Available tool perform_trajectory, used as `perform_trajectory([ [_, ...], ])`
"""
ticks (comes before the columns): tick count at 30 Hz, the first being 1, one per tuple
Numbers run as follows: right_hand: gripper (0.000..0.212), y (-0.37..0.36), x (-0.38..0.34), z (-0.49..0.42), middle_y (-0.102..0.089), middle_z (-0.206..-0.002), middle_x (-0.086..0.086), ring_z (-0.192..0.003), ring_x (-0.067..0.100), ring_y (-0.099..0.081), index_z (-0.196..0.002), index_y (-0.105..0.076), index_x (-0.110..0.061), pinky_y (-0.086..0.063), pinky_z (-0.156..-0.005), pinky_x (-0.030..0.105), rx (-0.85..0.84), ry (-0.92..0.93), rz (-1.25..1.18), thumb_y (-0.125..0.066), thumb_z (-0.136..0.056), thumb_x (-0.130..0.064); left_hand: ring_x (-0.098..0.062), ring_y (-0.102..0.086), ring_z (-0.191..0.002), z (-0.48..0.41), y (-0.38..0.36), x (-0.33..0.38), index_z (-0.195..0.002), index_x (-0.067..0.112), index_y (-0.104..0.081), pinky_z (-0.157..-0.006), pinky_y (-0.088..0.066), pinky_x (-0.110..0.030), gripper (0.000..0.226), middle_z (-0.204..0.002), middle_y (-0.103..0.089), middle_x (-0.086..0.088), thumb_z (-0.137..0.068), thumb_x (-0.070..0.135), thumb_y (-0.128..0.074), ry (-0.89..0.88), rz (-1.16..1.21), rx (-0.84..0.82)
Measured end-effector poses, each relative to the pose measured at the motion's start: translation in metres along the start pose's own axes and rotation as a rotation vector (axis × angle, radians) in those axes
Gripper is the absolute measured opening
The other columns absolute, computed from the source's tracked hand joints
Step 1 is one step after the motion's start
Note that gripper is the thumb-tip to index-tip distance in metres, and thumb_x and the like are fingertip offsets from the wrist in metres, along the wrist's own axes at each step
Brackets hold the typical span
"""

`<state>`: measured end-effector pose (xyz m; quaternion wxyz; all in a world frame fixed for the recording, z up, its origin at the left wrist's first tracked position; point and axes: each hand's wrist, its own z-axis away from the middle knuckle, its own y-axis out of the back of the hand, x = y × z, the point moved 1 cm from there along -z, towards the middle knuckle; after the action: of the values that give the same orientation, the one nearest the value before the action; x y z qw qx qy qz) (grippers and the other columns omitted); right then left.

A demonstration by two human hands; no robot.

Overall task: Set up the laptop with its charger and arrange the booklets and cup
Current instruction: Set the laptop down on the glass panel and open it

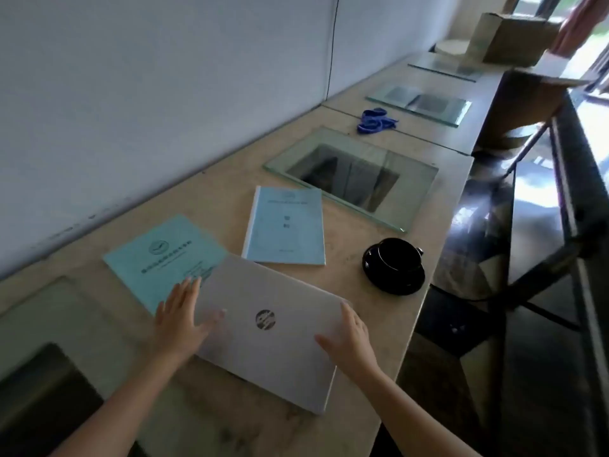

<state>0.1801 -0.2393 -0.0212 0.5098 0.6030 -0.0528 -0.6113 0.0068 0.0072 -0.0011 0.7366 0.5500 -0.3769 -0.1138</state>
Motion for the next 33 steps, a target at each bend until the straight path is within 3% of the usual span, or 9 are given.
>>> perform_trajectory([
  [4, 0.080, -0.010, 0.012, 0.001, -0.032, -0.148, 0.002, -0.133, 0.022, -0.034, -0.144, -0.026, -0.017, -0.041, -0.106, 0.042, -0.016, -0.091, -0.039, -0.069, -0.079, -0.033, -0.027, -0.014, -0.145, -0.024, -0.024, -0.017, -0.150, 0.014, -0.008, -0.117, -0.015, -0.046, 0.096, -0.159, -0.014, -0.008, -0.080, 0.071, -0.039, 0.052, -0.065, -0.078],
  [7, 0.073, -0.015, 0.014, -0.003, -0.034, -0.140, 0.000, -0.126, 0.018, -0.041, -0.139, -0.032, -0.017, -0.044, -0.102, 0.037, 0.048, -0.087, -0.083, -0.070, -0.079, -0.031, -0.027, -0.014, -0.145, -0.038, -0.041, -0.020, -0.150, 0.013, -0.007, -0.117, -0.018, -0.047, 0.094, -0.159, -0.012, -0.008, -0.082, 0.061, -0.051, 0.086, -0.056, -0.126],
  [10, 0.061, -0.018, 0.015, -0.007, -0.041, -0.129, 0.002, -0.120, 0.020, -0.047, -0.131, -0.040, -0.015, -0.045, -0.102, 0.042, 0.101, -0.192, -0.235, -0.070, -0.079, -0.028, -0.031, -0.025, -0.141, -0.048, -0.044, -0.019, -0.148, 0.012, -0.015, -0.111, -0.030, -0.050, 0.091, -0.156, -0.019, -0.009, -0.081, 0.057, -0.056, 0.127, -0.064, -0.107],
  [13, 0.048, -0.021, 0.015, -0.009, -0.050, -0.120, 0.007, -0.112, 0.026, -0.055, -0.119, -0.046, -0.013, -0.050, -0.094, 0.046, 0.126, -0.278, -0.348, -0.071, -0.080, -0.024, -0.035, -0.033, -0.135, -0.055, -0.042, -0.019, -0.145, 0.012, -0.019, -0.106, -0.036, -0.051, 0.084, -0.150, -0.029, -0.014, -0.082, 0.049, -0.061, 0.196, -0.015, -0.093],
  [16, 0.052, -0.024, 0.014, -0.013, -0.052, -0.123, 0.012, -0.113, 0.028, -0.055, -0.124, -0.048, -0.007, -0.049, -0.095, 0.047, 0.110, -0.332, -0.349, -0.069, -0.079, -0.023, -0.037, -0.036, -0.132, -0.060, -0.042, -0.020, -0.143, 0.010, -0.024, -0.105, -0.037, -0.051, 0.078, -0.147, -0.035, -0.016, -0.083, 0.043, -0.062, 0.231, 0.037, -0.079],
  [23, 0.048, -0.027, 0.003, -0.026, -0.040, -0.132, 0.020, -0.125, 0.038, -0.037, -0.124, -0.047, -0.003, -0.036, -0.106, 0.046, 0.117, -0.568, -0.392, -0.058, -0.085, -0.030, -0.037, -0.041, -0.129, -0.073, -0.036, -0.015, -0.141, 0.007, -0.036, -0.105, -0.034, -0.046, 0.071, -0.142, -0.043, -0.017, -0.084, 0.042, -0.060, 0.393, 0.222, -0.046],
  [28, 0.047, -0.028, 0.001, -0.031, -0.040, -0.132, 0.018, -0.123, 0.037, -0.038, -0.128, -0.044, -0.007, -0.038, -0.104, 0.047, 0.114, -0.602, -0.439, -0.054, -0.085, -0.024, -0.038, -0.043, -0.126, -0.065, -0.033, -0.023, -0.136, 0.010, -0.043, -0.104, -0.037, -0.049, 0.065, -0.138, -0.048, -0.017, -0.083, 0.045, -0.057, 0.436, 0.185, -0.052],
  [33, 0.047, -0.036, -0.011, -0.033, -0.039, -0.132, 0.017, -0.123, 0.036, -0.036, -0.130, -0.041, -0.012, -0.036, -0.099, 0.042, 0.136, -0.606, -0.459, -0.053, -0.085, -0.022, -0.035, -0.040, -0.132, -0.040, -0.023, -0.033, -0.140, 0.008, -0.039, -0.107, -0.036, -0.047, 0.067, -0.144, -0.043, -0.015, -0.084, 0.040, -0.059, 0.485, 0.269, 0.009],
])
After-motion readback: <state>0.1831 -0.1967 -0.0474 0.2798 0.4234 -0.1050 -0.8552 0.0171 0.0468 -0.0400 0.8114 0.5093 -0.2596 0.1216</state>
